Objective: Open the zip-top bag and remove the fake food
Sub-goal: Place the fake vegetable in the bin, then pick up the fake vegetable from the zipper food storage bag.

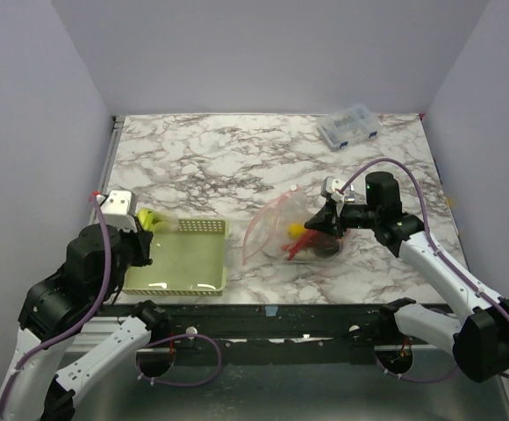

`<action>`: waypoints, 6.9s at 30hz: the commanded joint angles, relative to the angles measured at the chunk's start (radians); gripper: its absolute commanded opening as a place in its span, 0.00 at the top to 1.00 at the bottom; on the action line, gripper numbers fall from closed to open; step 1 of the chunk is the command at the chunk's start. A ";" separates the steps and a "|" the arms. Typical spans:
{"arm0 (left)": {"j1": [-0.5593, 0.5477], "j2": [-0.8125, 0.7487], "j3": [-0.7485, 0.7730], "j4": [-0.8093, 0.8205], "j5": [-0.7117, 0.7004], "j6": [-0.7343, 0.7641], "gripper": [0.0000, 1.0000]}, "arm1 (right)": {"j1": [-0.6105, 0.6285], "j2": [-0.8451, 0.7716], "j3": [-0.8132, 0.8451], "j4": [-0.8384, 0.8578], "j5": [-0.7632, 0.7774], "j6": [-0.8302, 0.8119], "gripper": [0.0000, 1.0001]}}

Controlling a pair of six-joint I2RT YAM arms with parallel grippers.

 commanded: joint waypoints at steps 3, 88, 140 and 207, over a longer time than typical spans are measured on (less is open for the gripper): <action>0.006 0.025 -0.047 -0.071 -0.252 -0.059 1.00 | -0.007 -0.003 -0.014 -0.008 -0.020 -0.014 1.00; 0.509 0.291 -0.414 0.384 0.253 -0.019 0.77 | -0.040 -0.032 -0.027 -0.004 -0.054 -0.015 1.00; 0.542 0.006 -0.354 0.567 0.997 -0.122 0.02 | -0.052 -0.020 -0.027 -0.042 -0.129 -0.054 1.00; -0.347 0.733 -0.416 1.158 0.449 -0.300 0.74 | -0.068 -0.018 -0.034 -0.094 -0.216 -0.117 1.00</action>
